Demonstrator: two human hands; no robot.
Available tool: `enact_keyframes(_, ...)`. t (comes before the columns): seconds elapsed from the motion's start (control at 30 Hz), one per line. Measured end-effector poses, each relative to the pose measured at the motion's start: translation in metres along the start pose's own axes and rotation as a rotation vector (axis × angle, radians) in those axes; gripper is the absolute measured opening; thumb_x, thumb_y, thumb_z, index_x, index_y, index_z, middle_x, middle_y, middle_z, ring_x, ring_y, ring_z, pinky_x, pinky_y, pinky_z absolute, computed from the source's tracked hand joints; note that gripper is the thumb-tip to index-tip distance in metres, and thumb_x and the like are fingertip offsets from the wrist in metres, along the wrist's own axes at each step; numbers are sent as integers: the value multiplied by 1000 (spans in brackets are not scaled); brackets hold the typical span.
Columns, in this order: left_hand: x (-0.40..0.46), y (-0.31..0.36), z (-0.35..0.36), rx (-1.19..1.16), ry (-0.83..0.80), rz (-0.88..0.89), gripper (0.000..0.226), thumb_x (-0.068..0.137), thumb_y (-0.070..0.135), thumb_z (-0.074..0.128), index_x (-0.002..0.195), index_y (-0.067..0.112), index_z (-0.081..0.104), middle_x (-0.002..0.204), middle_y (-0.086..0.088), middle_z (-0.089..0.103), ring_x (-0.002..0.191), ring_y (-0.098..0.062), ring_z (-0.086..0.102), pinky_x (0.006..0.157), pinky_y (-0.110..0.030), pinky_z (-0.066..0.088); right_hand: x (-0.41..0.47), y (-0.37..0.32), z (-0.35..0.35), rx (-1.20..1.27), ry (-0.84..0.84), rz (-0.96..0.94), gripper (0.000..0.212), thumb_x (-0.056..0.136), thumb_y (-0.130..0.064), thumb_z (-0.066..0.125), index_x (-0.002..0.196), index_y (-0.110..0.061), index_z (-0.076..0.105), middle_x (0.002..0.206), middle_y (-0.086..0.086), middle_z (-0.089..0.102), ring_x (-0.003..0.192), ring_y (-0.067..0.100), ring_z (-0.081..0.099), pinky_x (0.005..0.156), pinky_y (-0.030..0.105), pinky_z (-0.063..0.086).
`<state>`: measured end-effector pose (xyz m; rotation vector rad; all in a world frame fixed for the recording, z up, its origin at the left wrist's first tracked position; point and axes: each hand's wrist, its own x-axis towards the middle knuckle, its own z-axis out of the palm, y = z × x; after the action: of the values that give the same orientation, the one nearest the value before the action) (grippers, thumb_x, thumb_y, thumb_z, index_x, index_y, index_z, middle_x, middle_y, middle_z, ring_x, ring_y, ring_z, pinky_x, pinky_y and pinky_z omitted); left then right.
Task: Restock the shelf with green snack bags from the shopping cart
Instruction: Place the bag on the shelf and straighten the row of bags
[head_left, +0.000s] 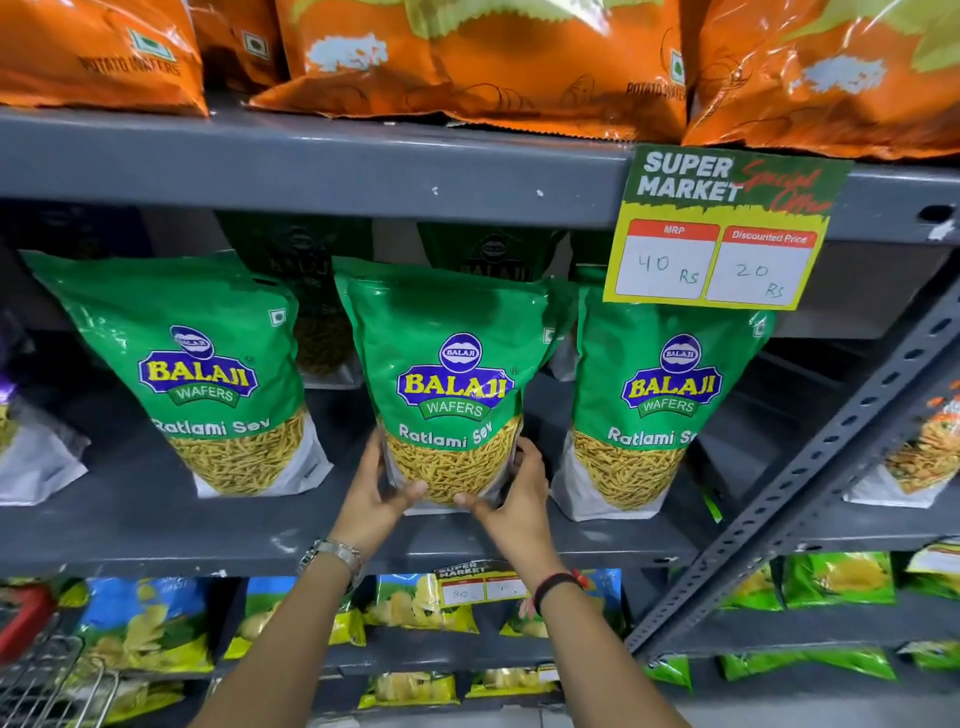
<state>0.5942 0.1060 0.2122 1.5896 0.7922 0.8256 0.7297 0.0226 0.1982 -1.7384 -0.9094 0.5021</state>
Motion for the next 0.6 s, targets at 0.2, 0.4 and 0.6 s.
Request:
enact_keyframes(0.2, 0, -11, 3, 95, 22, -67, 105, 45, 46, 66, 136, 16, 22, 124, 8, 39, 117, -10, 38, 94, -28, 33, 5, 3, -9, -12, -155, 15, 88, 71, -18, 76, 138, -15, 19, 146, 8, 33, 136, 23, 29, 110, 38, 29)
enact_keyframes(0.4, 0, -17, 0, 96, 16, -50, 88, 61, 28, 70, 135, 12, 24, 125, 6, 39, 120, -16, 40, 97, -31, 34, -2, 2, -3, 14, -127, -3, 74, 72, -14, 75, 131, -15, 30, 136, 8, 45, 127, 22, 41, 103, 32, 36)
enact_keyframes(0.6, -3, -19, 1, 122, 7, -60, 101, 53, 48, 61, 139, 20, 15, 135, 8, 33, 126, -13, 34, 102, -33, 32, -3, 6, -2, 43, -164, -9, 80, 73, -16, 74, 135, -18, 24, 140, 5, 40, 129, 18, 36, 104, 30, 33)
